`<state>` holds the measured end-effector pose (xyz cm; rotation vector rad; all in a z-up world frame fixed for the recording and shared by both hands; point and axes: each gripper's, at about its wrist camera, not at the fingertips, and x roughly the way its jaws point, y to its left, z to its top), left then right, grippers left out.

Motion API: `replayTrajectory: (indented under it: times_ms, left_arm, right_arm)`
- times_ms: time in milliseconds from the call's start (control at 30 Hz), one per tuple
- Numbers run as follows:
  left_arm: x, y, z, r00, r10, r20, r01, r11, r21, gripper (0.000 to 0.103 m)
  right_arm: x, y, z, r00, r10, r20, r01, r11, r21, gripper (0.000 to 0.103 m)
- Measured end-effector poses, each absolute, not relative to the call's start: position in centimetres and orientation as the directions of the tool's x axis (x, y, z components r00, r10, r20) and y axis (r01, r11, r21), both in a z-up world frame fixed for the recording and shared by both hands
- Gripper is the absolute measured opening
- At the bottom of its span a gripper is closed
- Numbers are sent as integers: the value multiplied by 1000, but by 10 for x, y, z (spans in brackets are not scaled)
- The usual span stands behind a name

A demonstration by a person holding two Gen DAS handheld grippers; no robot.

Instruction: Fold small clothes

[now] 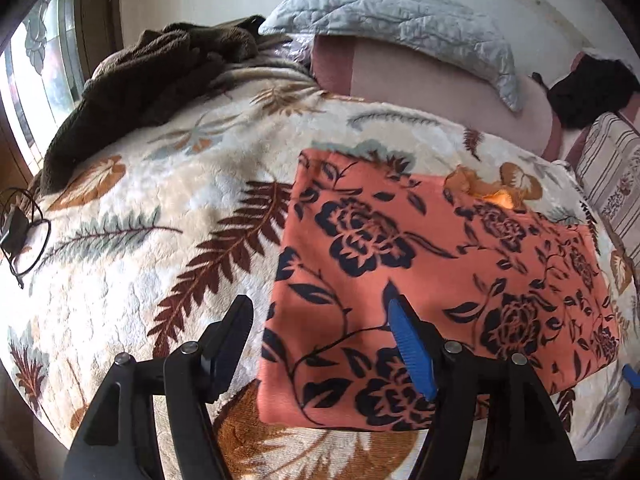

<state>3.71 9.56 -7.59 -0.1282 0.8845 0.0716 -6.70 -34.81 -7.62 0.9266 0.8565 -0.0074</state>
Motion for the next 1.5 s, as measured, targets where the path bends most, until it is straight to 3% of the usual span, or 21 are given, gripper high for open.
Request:
replayTrajectory:
  times_ms: [267,300,367,467,533,600,633,667,767,867,933,1033,1167,1233,1267,1300,1367,1433,1500]
  left_arm:
    - [48,35,-74,665,-87,-741,0,993,-117,71]
    - [53,30,-76,664,-90,-742,2,993,-118,71]
    - [62,23,-81,650,-93,-754,3,993,-120,71]
    - [66,18,-81,654,-100,-750,18,993,-116,71]
    - [69,13,-89,659,-47,-750,19,999,-45,71]
    - [80,8,-114,586,9,-810,19,1000,25,71]
    - [82,9,-124,567,13,-824,22,999,31,72]
    - [79,10,-124,601,12,-799,27,999,35,73]
    - [78,11,-123,603,9,-798,31,999,35,74]
    - [78,14,-123,599,-9,-801,27,1000,9,74]
    - [79,15,-123,598,-13,-802,29,1000,6,75]
    - [80,14,-124,601,-9,-799,30,1000,11,76]
    - [81,13,-124,603,-7,-798,31,999,14,77]
    - [82,14,-124,601,-12,-799,32,999,9,77]
    - [83,14,-125,599,-12,-800,33,999,10,77]
    - [83,14,-124,599,-13,-801,33,999,8,78]
    - [84,15,-124,597,-19,-802,31,1000,0,78]
    - [85,16,-124,598,-29,-801,40,999,-7,78]
    - [85,18,-124,600,-44,-799,50,999,-17,78]
  right_arm:
    - [-45,-347,-129,698,420,-580,399,445,802,78]
    - [-38,-346,-131,699,419,-580,402,440,803,59]
    - [-22,-342,-132,652,411,-637,432,490,757,9]
    - [-25,-327,-85,691,286,-664,360,661,658,8]
    - [-24,-318,-75,675,251,-694,332,736,590,12]
    - [-15,-321,-102,572,266,-776,370,761,533,30]
    - [-17,-329,-117,529,308,-791,396,735,551,31]
    - [-25,-339,-118,567,348,-747,385,690,614,32]
    - [-47,-363,-94,630,283,-723,406,673,618,62]
    - [-39,-382,-64,667,241,-705,350,734,582,62]
    - [-8,-391,-59,661,292,-691,290,749,595,70]
    - [55,-396,-72,588,403,-701,226,751,621,70]
    - [123,-393,-106,488,449,-748,262,742,617,70]
    - [136,-383,-120,438,514,-738,238,725,646,65]
    - [142,-374,-120,419,508,-753,216,750,626,49]
    - [146,-368,-120,404,479,-779,210,781,589,24]
    - [148,-361,-109,421,388,-820,205,840,503,14]
    - [143,-356,-101,461,298,-836,214,877,430,13]
    - [143,-353,-114,422,234,-876,252,898,362,28]
